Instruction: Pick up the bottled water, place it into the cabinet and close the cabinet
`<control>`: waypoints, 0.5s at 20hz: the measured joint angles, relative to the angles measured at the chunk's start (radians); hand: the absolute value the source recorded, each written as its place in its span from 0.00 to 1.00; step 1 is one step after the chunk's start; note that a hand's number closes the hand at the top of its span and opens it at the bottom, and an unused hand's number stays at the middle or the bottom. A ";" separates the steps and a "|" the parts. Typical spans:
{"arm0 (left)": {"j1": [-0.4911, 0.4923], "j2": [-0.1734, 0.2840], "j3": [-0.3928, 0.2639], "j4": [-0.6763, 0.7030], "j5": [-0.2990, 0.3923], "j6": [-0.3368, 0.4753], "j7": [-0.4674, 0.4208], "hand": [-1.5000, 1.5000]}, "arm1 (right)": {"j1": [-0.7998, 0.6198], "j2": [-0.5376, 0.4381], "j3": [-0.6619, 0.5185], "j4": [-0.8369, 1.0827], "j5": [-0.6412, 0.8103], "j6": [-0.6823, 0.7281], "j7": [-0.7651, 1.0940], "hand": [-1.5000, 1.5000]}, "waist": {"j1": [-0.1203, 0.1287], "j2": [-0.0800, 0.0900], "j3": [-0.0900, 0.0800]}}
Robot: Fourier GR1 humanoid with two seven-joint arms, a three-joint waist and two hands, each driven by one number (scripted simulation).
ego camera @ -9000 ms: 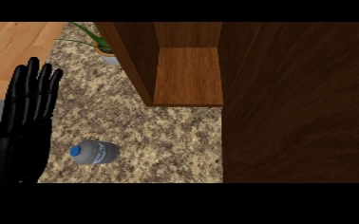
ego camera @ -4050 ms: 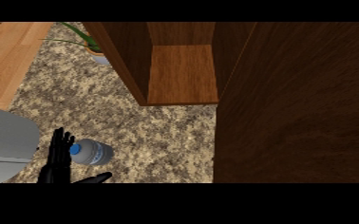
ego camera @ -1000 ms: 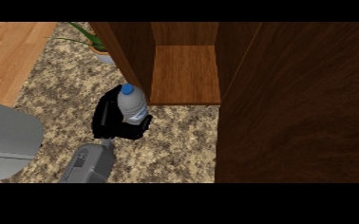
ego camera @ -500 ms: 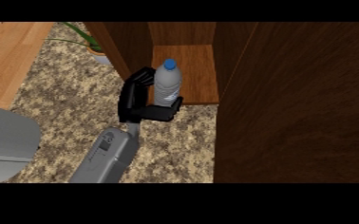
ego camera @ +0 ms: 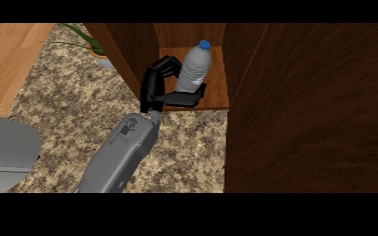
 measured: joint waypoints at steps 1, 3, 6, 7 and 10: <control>-0.013 0.001 0.008 0.020 -0.003 -0.001 -0.001 1.00 | 0.009 0.000 -0.005 -0.001 -0.004 0.005 -0.002 0.00 | -0.001 0.000 0.000; -0.058 0.001 0.014 0.076 0.017 0.013 -0.001 1.00 | 0.009 0.000 -0.008 0.001 -0.010 0.011 -0.003 0.00 | -0.005 0.001 0.000; -0.115 0.000 0.032 0.148 0.036 0.004 -0.008 1.00 | -0.006 -0.010 -0.016 0.003 -0.021 0.000 0.006 0.00 | -0.004 0.002 0.000; -0.141 0.000 0.039 0.175 0.046 0.012 -0.009 1.00 | -0.013 -0.016 -0.018 0.004 -0.025 -0.007 0.010 0.00 | -0.007 0.003 0.000; -0.200 0.000 0.052 0.266 0.069 0.021 -0.043 1.00 | -0.010 -0.011 -0.008 0.006 -0.033 0.004 0.010 0.00 | -0.016 0.006 0.000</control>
